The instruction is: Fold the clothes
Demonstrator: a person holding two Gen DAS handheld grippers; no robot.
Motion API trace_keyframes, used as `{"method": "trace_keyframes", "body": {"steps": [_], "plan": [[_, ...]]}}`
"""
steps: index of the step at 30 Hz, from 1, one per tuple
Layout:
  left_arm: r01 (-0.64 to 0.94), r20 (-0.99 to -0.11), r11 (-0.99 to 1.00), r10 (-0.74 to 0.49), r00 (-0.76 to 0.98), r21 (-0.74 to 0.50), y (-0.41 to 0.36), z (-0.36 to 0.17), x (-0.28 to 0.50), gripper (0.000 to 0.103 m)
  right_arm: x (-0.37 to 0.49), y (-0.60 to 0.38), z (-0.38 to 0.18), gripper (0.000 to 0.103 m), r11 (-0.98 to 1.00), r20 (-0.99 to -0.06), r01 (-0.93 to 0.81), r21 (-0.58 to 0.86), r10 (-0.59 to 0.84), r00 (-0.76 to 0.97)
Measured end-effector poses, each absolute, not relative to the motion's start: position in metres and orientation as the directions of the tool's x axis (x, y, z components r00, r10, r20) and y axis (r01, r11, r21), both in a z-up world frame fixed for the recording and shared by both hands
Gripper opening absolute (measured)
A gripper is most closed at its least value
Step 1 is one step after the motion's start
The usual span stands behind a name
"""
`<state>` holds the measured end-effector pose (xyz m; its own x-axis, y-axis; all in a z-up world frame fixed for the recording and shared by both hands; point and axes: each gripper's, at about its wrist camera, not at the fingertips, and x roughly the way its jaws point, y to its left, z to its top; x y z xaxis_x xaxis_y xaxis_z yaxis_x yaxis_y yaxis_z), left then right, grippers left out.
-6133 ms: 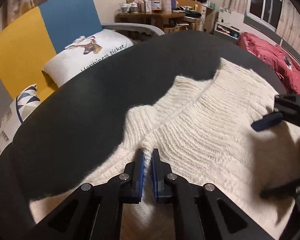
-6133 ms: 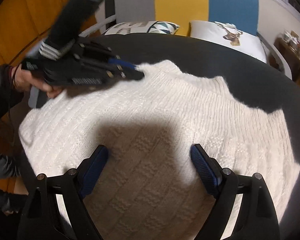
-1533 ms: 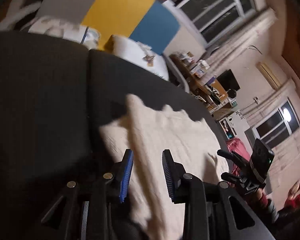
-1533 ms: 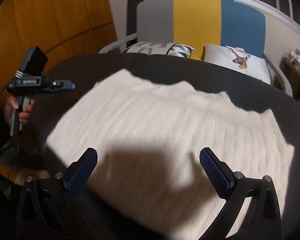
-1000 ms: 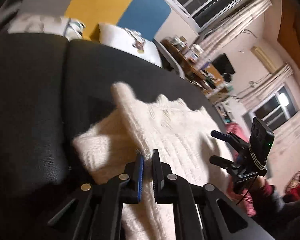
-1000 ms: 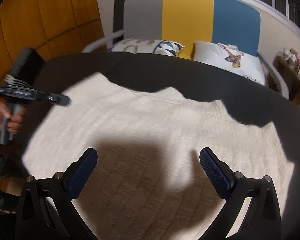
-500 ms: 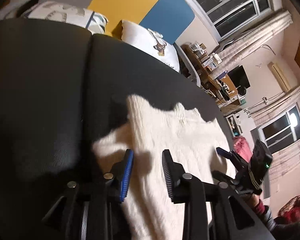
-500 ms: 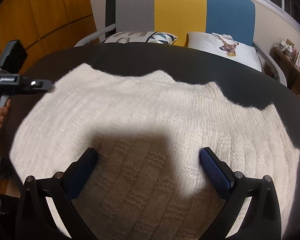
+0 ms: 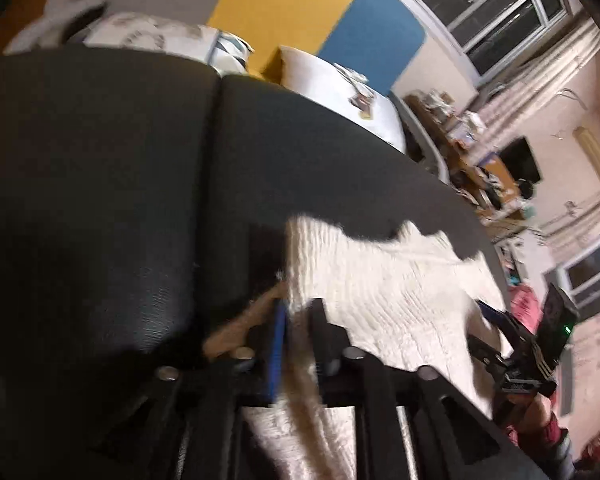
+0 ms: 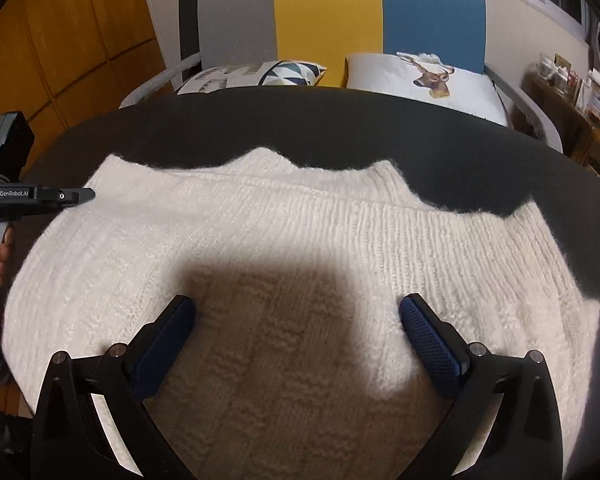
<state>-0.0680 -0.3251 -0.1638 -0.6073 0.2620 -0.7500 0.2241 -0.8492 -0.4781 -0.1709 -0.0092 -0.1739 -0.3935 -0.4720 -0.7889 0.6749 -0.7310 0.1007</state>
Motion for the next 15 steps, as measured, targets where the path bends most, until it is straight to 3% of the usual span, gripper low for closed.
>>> {"method": "trace_keyframes", "body": {"steps": [2, 6, 10, 15], "plan": [[0.176, -0.708, -0.855, 0.268, -0.653, -0.487, -0.323, -0.144, -0.066, 0.02, -0.169, -0.008, -0.169, 0.103, -0.725, -0.784, 0.681, 0.103, -0.48, -0.393], [-0.138, -0.622, -0.847, 0.479, -0.619, -0.514, -0.283, -0.114, -0.09, 0.026, -0.16, -0.002, -0.149, 0.103, -0.665, -0.742, 0.727, 0.175, -0.574, -0.347], [-0.381, -0.717, -0.852, 0.513, -0.471, -0.359, -0.223, -0.118, -0.133, 0.032, -0.155, 0.001, -0.148, 0.103, -0.6, -0.742, 0.773, 0.208, -0.612, -0.275], [-0.483, -0.807, -0.825, 0.485, -0.338, -0.294, -0.194, -0.14, -0.171, 0.032, -0.159, 0.005, -0.153, 0.103, -0.547, -0.744, 0.812, 0.204, -0.626, -0.235]]}}
